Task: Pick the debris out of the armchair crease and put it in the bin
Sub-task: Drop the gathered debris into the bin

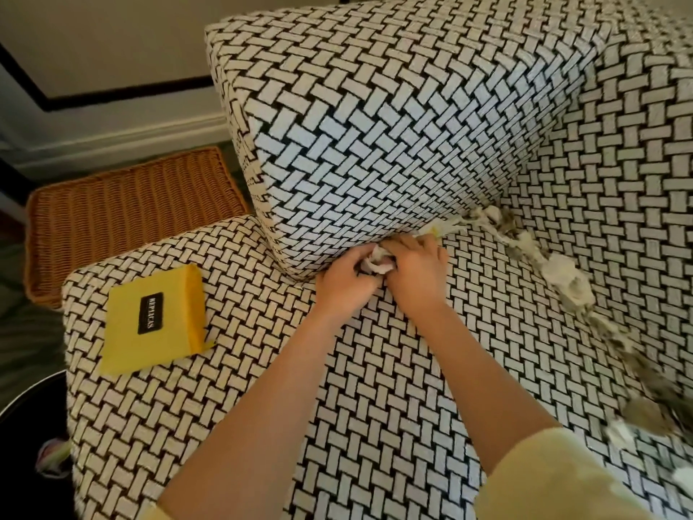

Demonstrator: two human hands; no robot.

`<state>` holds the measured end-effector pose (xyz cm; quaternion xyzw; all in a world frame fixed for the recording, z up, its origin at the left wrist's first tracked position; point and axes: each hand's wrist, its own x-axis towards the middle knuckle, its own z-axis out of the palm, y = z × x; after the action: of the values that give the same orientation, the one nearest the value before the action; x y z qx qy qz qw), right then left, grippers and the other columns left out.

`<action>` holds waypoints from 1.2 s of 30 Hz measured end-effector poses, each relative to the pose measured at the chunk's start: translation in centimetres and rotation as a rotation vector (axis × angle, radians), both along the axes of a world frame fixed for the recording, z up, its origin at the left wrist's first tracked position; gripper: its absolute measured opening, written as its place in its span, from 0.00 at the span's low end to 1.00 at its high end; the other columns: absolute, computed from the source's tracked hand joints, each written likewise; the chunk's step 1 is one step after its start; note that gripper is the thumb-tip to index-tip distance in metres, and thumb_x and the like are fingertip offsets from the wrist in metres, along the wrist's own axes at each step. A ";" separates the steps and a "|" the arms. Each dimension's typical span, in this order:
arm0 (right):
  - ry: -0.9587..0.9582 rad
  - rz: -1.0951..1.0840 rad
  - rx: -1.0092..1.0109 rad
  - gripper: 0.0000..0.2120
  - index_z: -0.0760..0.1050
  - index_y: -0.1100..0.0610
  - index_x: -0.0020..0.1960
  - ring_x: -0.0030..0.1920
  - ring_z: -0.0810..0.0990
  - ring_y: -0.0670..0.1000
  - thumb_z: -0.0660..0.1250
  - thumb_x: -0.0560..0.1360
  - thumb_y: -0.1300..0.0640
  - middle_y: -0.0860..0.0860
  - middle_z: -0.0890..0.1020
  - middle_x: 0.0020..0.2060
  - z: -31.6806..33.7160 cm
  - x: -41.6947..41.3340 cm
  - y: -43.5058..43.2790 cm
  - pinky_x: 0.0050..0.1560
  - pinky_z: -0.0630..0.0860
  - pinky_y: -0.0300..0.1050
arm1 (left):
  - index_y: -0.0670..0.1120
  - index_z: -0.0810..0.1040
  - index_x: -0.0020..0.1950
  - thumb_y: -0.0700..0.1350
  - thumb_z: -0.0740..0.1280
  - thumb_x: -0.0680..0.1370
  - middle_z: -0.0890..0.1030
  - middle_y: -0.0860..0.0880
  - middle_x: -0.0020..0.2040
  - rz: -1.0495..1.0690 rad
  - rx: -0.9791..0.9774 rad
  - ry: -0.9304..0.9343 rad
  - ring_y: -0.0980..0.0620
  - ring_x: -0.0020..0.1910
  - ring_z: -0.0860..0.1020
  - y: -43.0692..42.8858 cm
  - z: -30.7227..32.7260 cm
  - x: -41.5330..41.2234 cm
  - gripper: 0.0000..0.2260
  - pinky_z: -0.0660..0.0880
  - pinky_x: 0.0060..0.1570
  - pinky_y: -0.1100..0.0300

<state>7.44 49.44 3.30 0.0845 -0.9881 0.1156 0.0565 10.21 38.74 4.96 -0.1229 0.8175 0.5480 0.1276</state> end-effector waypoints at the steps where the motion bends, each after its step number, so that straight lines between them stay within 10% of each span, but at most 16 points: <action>1: 0.010 -0.020 0.011 0.16 0.75 0.53 0.61 0.61 0.67 0.58 0.59 0.75 0.60 0.50 0.76 0.61 -0.1 -0.2 -0.3 0.58 0.60 0.49 | 0.54 0.72 0.65 0.39 0.63 0.68 0.76 0.55 0.61 -0.004 0.057 0.010 0.54 0.63 0.71 -0.2 0.1 0.2 0.26 0.64 0.67 0.56; 7: 0.216 -0.074 -0.045 0.13 0.81 0.61 0.39 0.41 0.78 0.61 0.72 0.58 0.73 0.56 0.84 0.35 -0.1 -0.5 -1.3 0.47 0.75 0.57 | 0.45 0.71 0.66 0.24 0.56 0.73 0.73 0.57 0.59 0.111 0.318 0.058 0.65 0.59 0.69 -1.7 0.9 2.1 0.26 0.64 0.61 0.73; 10: 0.271 -0.072 -0.044 0.16 0.82 0.58 0.41 0.41 0.80 0.60 0.74 0.57 0.72 0.54 0.84 0.38 -0.1 0.3 -0.8 0.43 0.75 0.53 | 0.45 0.71 0.67 0.26 0.56 0.74 0.73 0.55 0.62 0.112 0.313 0.058 0.65 0.59 0.68 -1.8 1.0 2.4 0.25 0.63 0.60 0.74; 14: 0.290 -0.092 -0.152 0.15 0.82 0.59 0.45 0.48 0.80 0.62 0.71 0.61 0.73 0.58 0.82 0.48 -1.1 0.4 -0.3 0.49 0.75 0.56 | 0.48 0.68 0.70 0.36 0.58 0.78 0.73 0.51 0.65 0.011 0.101 0.009 0.59 0.53 0.74 -1.3 0.3 1.6 0.21 0.69 0.51 0.74; 19: 0.318 -0.121 -0.397 0.16 0.81 0.64 0.49 0.45 0.78 0.63 0.60 0.66 0.72 0.62 0.80 0.45 -0.8 0.7 -0.1 0.46 0.77 0.56 | 0.47 0.69 0.65 0.52 0.58 0.77 0.72 0.46 0.65 -0.168 -0.407 -0.087 0.44 0.68 0.65 1.3 -0.1 -0.9 0.19 0.55 0.69 0.47; 32: 0.112 -0.272 -0.987 0.18 0.82 0.58 0.44 0.37 0.78 0.51 0.55 0.67 0.66 0.53 0.83 0.38 -0.7 1.3 1.0 0.38 0.75 0.41 | 0.46 0.69 0.64 0.65 0.54 0.75 0.75 0.45 0.63 -0.047 -0.733 0.125 0.44 0.64 0.71 2.3 -2.8 -1.3 0.27 0.64 0.64 0.50; 36: 0.210 -0.282 -1.170 0.17 0.81 0.55 0.37 0.50 0.78 0.52 0.54 0.66 0.64 0.51 0.82 0.41 -0.9 1.3 1.1 0.55 0.72 0.41 | 0.46 0.72 0.59 0.65 0.54 0.76 0.80 0.46 0.54 0.023 -0.740 0.247 0.45 0.54 0.77 2.5 -3.4 -1.0 0.25 0.70 0.53 0.53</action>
<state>8.69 50.52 2.39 -0.0813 -0.7514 0.6217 0.2055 9.17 41.26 1.56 -0.1029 0.9677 0.2280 -0.0311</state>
